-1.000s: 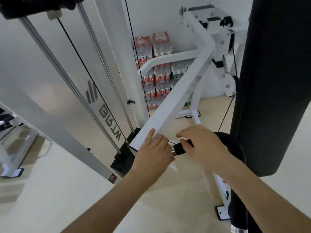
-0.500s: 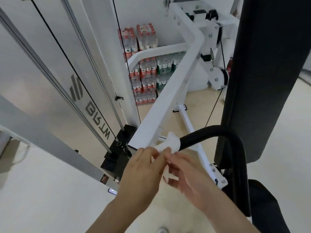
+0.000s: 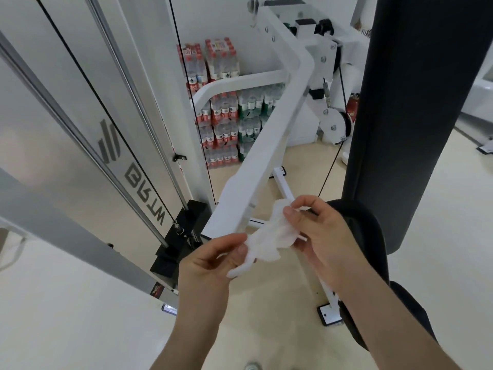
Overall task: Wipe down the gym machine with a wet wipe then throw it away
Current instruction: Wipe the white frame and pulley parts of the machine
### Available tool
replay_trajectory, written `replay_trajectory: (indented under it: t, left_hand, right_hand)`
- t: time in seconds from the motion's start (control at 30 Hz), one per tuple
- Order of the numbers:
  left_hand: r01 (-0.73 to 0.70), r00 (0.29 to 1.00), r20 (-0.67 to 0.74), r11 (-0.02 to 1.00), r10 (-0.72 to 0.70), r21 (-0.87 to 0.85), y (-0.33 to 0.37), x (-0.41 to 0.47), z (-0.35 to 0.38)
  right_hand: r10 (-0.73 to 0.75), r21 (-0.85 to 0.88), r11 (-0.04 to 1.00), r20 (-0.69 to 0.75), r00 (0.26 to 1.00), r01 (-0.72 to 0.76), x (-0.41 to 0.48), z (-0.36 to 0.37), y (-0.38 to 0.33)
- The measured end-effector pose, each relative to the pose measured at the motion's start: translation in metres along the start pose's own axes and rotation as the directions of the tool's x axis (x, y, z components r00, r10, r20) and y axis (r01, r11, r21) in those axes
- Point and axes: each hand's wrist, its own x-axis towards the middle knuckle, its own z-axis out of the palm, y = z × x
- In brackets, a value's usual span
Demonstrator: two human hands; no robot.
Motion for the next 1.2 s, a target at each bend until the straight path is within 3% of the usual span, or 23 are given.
replay_trajectory:
  t: [0.07, 0.17, 0.27, 0.33, 0.37, 0.47, 0.5, 0.63, 0.7, 0.8, 0.87, 0.9, 0.93, 1.03, 1.1, 1.13, 1.2]
  left_hand:
    - [-0.065, 0.997, -0.021, 0.992, 0.068, 0.105, -0.004, 0.0, 0.0]
    - [-0.243, 0.968, 0.022, 0.924, 0.248, 0.295, -0.011, -0.005, 0.001]
    - [-0.504, 0.852, 0.139, 0.718, 0.505, 0.481, -0.014, -0.01, 0.0]
    - [-0.588, 0.785, 0.202, 0.602, 0.586, 0.54, -0.021, -0.007, -0.001]
    - [-0.607, 0.77, 0.25, 0.556, 0.587, 0.568, -0.027, -0.004, -0.002]
    - [-0.582, 0.808, 0.375, 0.517, 0.455, 0.628, -0.052, 0.004, 0.0]
    - [-0.566, 0.822, 0.394, 0.509, 0.412, 0.649, -0.058, 0.005, 0.001]
    - [-0.572, 0.808, 0.424, 0.372, 0.41, 0.73, -0.056, 0.005, 0.005]
    - [-0.601, 0.764, 0.448, 0.259, 0.465, 0.756, -0.045, 0.009, 0.01]
    - [-0.638, 0.671, 0.569, -0.021, 0.475, 0.77, -0.044, 0.018, 0.03]
    - [-0.614, 0.664, 0.607, -0.145, 0.436, 0.776, -0.048, 0.028, 0.044]
    - [-0.603, 0.665, 0.615, -0.181, 0.424, 0.777, -0.05, 0.035, 0.048]
    - [-0.602, 0.662, 0.623, -0.2, 0.415, 0.773, -0.052, 0.041, 0.05]
    - [-0.617, 0.634, 0.662, -0.254, 0.401, 0.745, -0.052, 0.056, 0.047]
    - [-0.642, 0.609, 0.705, -0.297, 0.364, 0.707, -0.048, 0.058, 0.043]
    - [-0.66, 0.604, 0.725, -0.301, 0.332, 0.688, -0.045, 0.059, 0.041]
    - [-0.705, 0.595, 0.758, -0.28, 0.267, 0.652, -0.039, 0.061, 0.035]
  right_hand:
    - [-0.098, -0.215, 0.972, -0.012, 0.995, 0.093, 0.004, -0.003, -0.008]
    - [-0.237, -0.485, 0.85, -0.003, 0.972, 0.206, 0.011, -0.001, -0.012]
    - [-0.259, -0.522, 0.816, 0.051, 0.964, 0.247, 0.015, 0.004, -0.017]
    - [-0.194, -0.544, 0.809, 0.115, 0.974, 0.225, 0.02, 0.003, -0.019]
    - [-0.182, -0.624, 0.747, 0.138, 0.974, 0.228, 0.024, 0.001, -0.018]
    - [-0.192, -0.918, 0.313, 0.192, 0.963, 0.245, 0.033, -0.006, -0.015]
    - [-0.185, -0.929, 0.281, 0.192, 0.964, 0.239, 0.033, -0.007, -0.015]
    - [-0.218, -0.866, 0.42, 0.194, 0.956, 0.271, 0.031, -0.01, -0.019]
    - [-0.292, -0.895, 0.314, 0.226, 0.929, 0.317, 0.03, -0.011, -0.017]
    - [-0.336, -0.916, 0.169, 0.293, 0.895, 0.364, 0.031, -0.012, -0.012]
    - [-0.382, -0.936, -0.059, 0.342, 0.859, 0.347, 0.037, -0.016, -0.009]
    - [-0.42, -0.932, -0.173, 0.363, 0.832, 0.32, 0.042, -0.021, -0.007]
    - [-0.453, -0.932, -0.222, 0.359, 0.816, 0.287, 0.045, -0.027, -0.007]
    - [-0.549, -0.955, -0.259, 0.268, 0.792, 0.144, 0.048, -0.042, -0.016]
    - [-0.613, -0.934, -0.322, 0.331, 0.718, 0.155, 0.043, -0.044, -0.023]
    - [-0.555, -0.902, -0.367, 0.407, 0.726, 0.226, 0.035, -0.04, -0.025]
    - [-0.234, -0.796, -0.462, 0.535, 0.812, 0.391, 0.018, -0.033, -0.013]
